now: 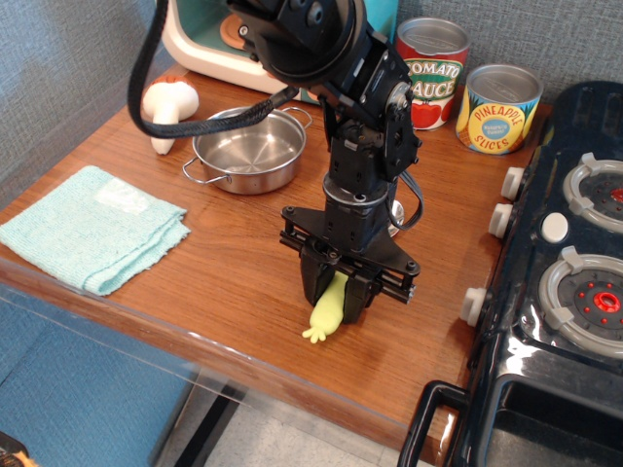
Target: Place the spoon on the cloth.
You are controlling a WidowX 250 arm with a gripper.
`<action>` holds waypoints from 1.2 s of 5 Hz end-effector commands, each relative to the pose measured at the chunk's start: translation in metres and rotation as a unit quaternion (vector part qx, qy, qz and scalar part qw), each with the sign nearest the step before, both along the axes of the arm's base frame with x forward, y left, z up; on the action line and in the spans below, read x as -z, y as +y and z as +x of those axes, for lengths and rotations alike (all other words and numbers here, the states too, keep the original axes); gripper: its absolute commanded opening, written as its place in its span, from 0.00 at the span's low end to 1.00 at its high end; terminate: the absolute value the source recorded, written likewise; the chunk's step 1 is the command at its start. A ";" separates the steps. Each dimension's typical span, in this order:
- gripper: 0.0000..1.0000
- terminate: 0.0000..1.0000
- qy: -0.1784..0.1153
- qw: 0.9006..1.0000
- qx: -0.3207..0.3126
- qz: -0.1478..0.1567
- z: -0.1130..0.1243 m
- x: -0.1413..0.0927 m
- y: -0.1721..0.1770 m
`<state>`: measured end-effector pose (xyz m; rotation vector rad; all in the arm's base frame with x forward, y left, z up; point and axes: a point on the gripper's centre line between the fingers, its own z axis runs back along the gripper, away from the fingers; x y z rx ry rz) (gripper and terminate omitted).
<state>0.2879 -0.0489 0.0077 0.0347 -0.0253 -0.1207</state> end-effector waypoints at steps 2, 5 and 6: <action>0.00 0.00 -0.095 0.995 -0.019 0.018 -0.005 -0.067 0.107; 0.00 0.00 -0.041 0.996 -0.052 0.067 -0.030 -0.062 0.220; 0.00 0.00 -0.023 0.996 -0.046 0.071 -0.034 -0.058 0.231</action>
